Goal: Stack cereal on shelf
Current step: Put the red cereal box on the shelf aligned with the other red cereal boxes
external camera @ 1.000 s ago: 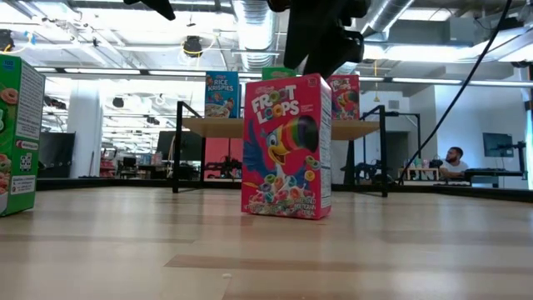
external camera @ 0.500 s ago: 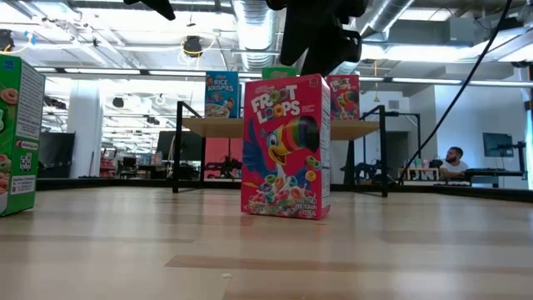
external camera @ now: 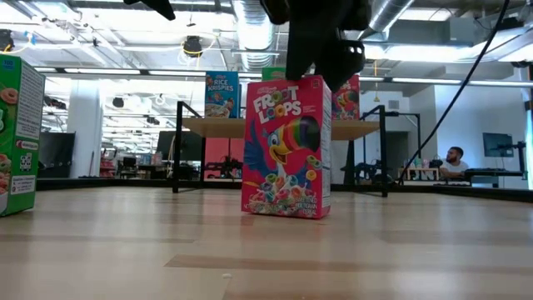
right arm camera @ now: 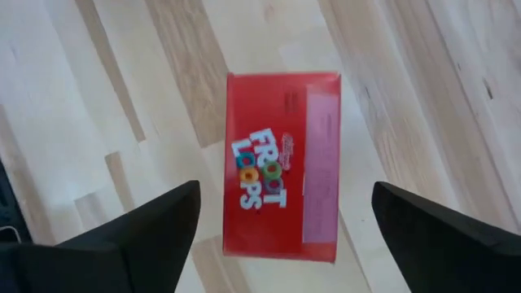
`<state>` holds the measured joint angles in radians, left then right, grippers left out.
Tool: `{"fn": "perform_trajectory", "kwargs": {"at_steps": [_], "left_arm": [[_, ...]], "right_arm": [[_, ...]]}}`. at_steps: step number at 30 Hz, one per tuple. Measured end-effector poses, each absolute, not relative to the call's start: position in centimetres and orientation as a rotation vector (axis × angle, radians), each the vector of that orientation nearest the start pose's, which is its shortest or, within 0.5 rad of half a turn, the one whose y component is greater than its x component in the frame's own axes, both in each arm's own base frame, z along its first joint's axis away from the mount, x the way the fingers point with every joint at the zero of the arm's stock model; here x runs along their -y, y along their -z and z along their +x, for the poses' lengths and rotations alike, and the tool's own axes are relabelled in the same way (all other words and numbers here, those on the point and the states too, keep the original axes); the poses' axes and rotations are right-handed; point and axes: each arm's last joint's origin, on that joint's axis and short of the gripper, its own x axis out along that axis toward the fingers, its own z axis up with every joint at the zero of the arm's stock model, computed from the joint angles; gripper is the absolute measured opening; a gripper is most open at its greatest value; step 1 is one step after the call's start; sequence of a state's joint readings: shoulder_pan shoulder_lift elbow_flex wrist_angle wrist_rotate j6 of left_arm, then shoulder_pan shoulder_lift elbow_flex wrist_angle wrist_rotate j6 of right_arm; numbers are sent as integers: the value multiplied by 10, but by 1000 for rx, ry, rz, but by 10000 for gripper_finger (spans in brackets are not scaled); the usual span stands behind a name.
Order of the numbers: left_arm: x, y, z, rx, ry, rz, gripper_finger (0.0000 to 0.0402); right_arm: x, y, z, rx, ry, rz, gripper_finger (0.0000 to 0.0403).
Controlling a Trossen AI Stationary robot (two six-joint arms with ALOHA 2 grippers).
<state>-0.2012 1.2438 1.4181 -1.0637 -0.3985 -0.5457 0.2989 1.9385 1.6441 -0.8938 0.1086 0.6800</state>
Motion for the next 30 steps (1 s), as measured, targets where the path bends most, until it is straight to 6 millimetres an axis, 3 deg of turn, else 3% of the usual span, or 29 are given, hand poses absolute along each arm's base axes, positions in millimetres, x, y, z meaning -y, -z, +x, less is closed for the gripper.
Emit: {"fn": "perform_trajectory", "kwargs": {"at_steps": [9,18,24,30], "left_arm": [[34,-382,223,-770,-406,-248,234],[34,-382,224,-767,-406,-249,234],[34,-382,224,-765,-405,-250,234],[34,-382,224,-763,-405,-250,234]], "right_arm": [[-112,-247,386,-1163,245,359,397],[-116,-221,394,-1230,259,342,399],[-115,-216,394,-1253,258,336,398],[-114,-217,395,-1254,249,348,373]]}}
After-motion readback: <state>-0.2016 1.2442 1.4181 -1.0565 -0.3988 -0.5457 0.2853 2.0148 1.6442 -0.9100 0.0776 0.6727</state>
